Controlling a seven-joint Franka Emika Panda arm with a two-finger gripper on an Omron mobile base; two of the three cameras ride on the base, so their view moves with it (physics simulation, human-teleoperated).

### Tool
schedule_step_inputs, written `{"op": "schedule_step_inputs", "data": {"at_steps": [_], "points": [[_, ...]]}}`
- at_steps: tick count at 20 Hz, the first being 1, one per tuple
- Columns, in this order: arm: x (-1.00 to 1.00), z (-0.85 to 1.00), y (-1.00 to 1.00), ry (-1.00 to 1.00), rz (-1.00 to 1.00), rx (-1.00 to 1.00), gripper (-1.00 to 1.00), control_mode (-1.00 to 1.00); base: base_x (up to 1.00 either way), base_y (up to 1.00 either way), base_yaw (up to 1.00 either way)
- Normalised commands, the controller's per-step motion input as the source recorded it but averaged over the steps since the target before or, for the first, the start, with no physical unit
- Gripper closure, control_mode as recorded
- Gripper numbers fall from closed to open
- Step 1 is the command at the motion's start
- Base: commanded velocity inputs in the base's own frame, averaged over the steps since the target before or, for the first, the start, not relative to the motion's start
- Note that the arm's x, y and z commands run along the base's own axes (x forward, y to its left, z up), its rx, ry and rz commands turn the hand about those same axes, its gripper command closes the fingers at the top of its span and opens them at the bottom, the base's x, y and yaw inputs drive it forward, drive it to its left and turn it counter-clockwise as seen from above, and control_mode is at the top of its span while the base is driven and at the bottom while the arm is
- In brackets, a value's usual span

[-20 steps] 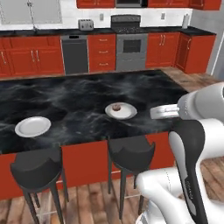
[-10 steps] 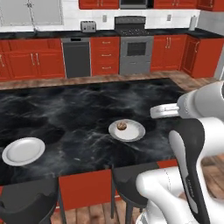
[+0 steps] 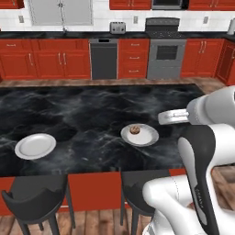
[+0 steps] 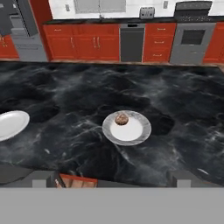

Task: Transport the fish and mushroom to the fridge. Place the fish on the rack containing meat and place the mushroom on the rack containing the vegetable, ensuring meats and vegetables are on different racks.

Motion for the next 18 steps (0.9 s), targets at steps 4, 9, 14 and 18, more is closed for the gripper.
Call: {"op": "schedule_step_inputs", "data": {"at_steps": [4, 9, 14, 18], "points": [[0.00, 0.00, 0.00, 0.00, 0.00, 0.00, -1.00, 1.00, 0.44, -0.09, 0.09], [0.41, -0.42, -0.10, 0.29, 0.00, 0.00, -1.00, -1.00, 0.12, -0.05, 0.00], [0.33, -0.65, -0.12, 0.31, 0.04, 0.00, -1.00, -1.00, 0.00, 0.00, 0.00], [0.41, -0.52, -0.06, 0.16, 0.01, -0.01, -1.00, -1.00, 0.00, 0.00, 0.00]]}}
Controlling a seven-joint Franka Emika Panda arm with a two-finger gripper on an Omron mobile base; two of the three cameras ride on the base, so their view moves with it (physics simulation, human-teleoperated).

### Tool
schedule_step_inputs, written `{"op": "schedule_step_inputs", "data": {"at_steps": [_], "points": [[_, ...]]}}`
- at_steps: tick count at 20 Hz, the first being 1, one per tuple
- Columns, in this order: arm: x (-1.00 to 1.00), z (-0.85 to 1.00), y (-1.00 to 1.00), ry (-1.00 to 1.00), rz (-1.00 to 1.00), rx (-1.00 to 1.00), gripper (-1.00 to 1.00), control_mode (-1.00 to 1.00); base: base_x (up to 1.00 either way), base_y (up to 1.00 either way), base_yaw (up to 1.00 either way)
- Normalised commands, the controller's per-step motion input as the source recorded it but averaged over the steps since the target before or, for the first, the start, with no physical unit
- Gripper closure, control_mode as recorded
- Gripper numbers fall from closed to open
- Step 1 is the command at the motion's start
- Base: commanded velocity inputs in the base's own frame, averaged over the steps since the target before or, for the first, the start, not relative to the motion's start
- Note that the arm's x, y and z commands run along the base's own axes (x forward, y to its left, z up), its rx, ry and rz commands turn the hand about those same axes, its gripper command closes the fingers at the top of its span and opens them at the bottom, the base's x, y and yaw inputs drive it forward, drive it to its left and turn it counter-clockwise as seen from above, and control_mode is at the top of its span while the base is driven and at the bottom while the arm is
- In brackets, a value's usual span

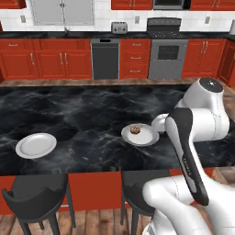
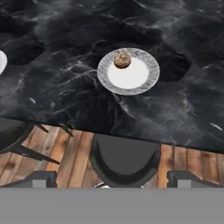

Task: Transport the fish and mushroom to the fridge. Place the fish on the rack containing meat and place the mushroom on the rack containing the vegetable, ensuring meats and vegetables are on different racks.

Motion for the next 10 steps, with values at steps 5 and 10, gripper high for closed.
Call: {"op": "schedule_step_inputs", "data": {"at_steps": [5, 10], "points": [[0.66, -0.49, 0.00, 0.22, 0.00, 0.00, -1.00, -1.00, 0.00, 0.00, 0.00], [0.66, -0.40, 0.00, 0.15, 0.00, 0.00, -1.00, -1.00, 0.00, 0.00, 0.00]]}}
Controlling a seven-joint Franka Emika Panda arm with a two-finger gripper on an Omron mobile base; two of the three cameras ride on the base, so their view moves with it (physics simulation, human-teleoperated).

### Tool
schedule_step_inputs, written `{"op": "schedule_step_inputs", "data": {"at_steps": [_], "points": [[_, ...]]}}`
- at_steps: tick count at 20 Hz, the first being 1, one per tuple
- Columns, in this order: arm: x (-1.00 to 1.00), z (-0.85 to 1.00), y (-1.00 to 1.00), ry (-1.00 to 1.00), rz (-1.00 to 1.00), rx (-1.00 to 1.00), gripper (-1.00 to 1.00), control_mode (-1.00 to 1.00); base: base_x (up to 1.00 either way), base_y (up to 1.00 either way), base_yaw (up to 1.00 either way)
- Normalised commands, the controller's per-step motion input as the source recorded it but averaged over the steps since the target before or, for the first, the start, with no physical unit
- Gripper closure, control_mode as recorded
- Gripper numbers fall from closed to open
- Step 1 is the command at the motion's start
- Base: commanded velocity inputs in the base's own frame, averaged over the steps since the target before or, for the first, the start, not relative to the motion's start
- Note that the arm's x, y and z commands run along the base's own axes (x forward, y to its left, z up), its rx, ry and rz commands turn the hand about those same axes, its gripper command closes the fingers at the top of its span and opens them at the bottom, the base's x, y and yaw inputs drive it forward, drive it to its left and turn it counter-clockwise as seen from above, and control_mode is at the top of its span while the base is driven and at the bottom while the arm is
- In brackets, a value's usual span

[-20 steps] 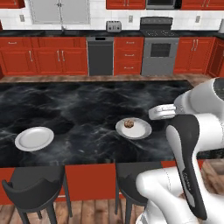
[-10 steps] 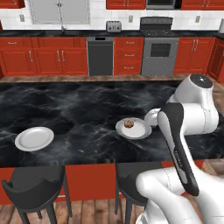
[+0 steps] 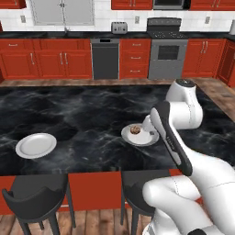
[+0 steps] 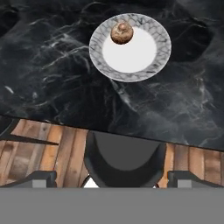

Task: Transport the fish and mushroom to the fridge. Place the fish on the rack containing meat and place the mushroom on the rack containing the vegetable, ensuring meats and vegetables are on different racks.

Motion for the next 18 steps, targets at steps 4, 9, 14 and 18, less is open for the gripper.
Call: {"op": "schedule_step_inputs", "data": {"at_steps": [4, 9, 14, 18], "points": [[0.69, -0.40, 0.00, 0.14, 0.00, 0.00, -1.00, -1.00, 0.00, 0.00, 0.00], [0.65, -0.35, -0.02, 0.05, 0.03, 0.00, -1.00, -1.00, 0.00, 0.00, 0.00], [0.62, -0.41, 0.00, 0.06, 0.04, 0.00, -1.00, -1.00, 0.00, 0.00, 0.00], [0.35, -0.39, 0.00, 0.01, 0.07, 0.00, -1.00, -1.00, 0.00, 0.00, 0.00]]}}
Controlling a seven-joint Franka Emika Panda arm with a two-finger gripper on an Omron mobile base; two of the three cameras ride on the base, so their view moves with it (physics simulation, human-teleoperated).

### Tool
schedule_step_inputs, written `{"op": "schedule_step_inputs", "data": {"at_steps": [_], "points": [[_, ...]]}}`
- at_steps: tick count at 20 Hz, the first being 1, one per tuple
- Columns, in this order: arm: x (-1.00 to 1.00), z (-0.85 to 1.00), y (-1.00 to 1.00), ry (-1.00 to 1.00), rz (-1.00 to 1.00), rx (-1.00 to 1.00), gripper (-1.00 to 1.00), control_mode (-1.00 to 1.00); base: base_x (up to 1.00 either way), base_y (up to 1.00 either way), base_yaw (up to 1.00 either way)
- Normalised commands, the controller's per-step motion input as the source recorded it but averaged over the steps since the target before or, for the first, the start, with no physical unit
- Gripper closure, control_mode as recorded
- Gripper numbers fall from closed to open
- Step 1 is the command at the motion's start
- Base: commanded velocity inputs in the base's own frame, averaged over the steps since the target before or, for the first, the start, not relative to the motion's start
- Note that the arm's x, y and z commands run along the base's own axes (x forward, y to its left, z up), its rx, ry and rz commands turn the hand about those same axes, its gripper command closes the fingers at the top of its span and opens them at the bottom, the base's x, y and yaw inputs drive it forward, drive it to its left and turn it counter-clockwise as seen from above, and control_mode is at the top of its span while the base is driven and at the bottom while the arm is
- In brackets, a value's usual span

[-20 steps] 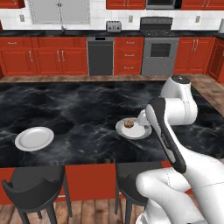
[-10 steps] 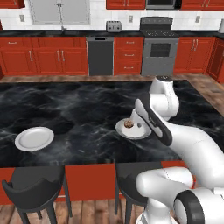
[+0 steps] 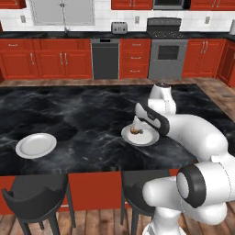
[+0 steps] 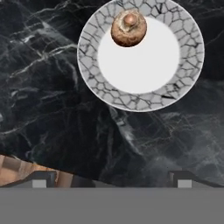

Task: Transport the fish and mushroom to the fridge. Place the fish on the rack containing meat and place the mushroom on the rack containing the vegetable, ensuring meats and vegetables are on different racks.

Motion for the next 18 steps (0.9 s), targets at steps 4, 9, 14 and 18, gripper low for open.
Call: {"op": "schedule_step_inputs", "data": {"at_steps": [4, 9, 14, 18], "points": [[0.06, -0.21, 0.00, -0.05, 0.05, 0.00, -1.00, -1.00, 0.00, 0.00, 0.00], [0.06, -0.19, 0.00, -0.16, 0.01, 0.00, -1.00, -1.00, 0.00, 0.00, 0.00], [0.12, -0.10, 0.00, -0.13, 0.00, 0.00, -1.00, -1.00, 0.00, 0.00, 0.00], [0.47, -0.22, 0.00, 0.00, 0.00, 0.00, -1.00, -1.00, 0.00, 0.00, 0.00]]}}
